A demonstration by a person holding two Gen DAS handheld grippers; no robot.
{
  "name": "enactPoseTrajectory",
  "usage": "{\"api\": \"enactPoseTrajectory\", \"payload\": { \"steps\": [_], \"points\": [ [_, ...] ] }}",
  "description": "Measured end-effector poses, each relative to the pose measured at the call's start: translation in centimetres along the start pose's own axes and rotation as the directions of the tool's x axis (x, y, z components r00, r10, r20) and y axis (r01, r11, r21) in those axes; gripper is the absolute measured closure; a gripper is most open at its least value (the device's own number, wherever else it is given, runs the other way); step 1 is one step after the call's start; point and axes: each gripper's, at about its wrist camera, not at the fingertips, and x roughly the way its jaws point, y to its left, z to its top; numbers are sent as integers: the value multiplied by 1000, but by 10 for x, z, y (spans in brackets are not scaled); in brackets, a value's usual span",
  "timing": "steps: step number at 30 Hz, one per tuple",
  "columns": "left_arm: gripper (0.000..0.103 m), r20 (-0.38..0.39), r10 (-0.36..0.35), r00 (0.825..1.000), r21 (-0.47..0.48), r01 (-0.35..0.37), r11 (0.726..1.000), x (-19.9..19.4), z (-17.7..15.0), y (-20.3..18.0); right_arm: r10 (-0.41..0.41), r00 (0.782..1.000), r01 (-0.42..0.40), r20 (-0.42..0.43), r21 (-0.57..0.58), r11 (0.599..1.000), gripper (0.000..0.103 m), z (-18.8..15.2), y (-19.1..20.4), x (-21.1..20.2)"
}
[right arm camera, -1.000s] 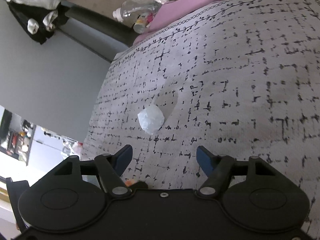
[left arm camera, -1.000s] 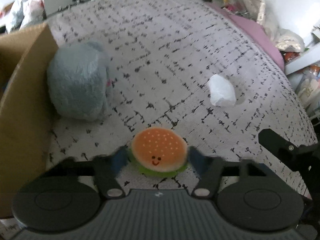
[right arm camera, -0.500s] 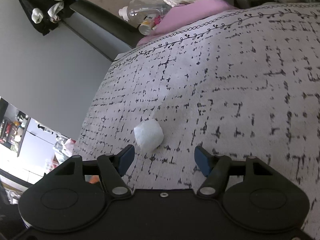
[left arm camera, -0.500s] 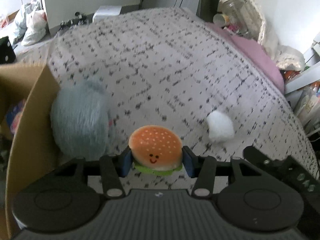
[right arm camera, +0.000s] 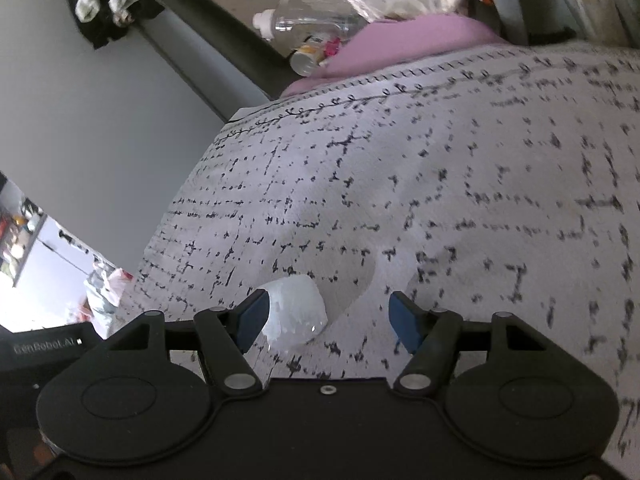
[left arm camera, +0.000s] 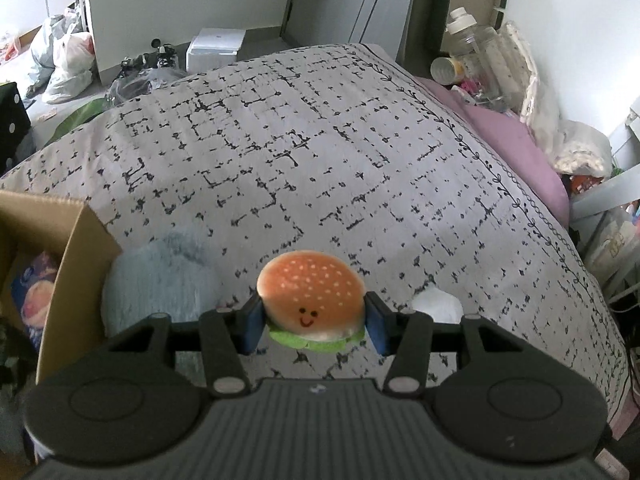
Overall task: Organize soft objects
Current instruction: 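Lower right tool onto the white crumpled bag and close on it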
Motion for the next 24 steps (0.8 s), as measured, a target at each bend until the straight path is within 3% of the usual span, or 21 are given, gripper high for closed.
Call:
{"api": "enactPoseTrajectory", "payload": {
  "steps": [10, 13, 15, 24],
  "points": [
    [52, -21, 6, 1000, -3, -6, 1000, 16, 13, 6, 5, 1000, -7, -14, -118, 993, 39, -4, 20, 17],
    [52, -26, 9, 1000, -4, -9, 1000, 17, 14, 8, -5, 1000, 3, -14, -153, 988, 48, -5, 24, 21],
    [52, -27, 8, 1000, -6, -8, 1000, 17, 14, 9, 4, 1000, -9, -26, -176, 984, 61, -7, 26, 23],
    [52, -25, 1, 1000, 22, -1, 1000, -3, 3, 11, -22, 999, 17, -27, -168, 986, 62, -9, 27, 6]
  ]
}}
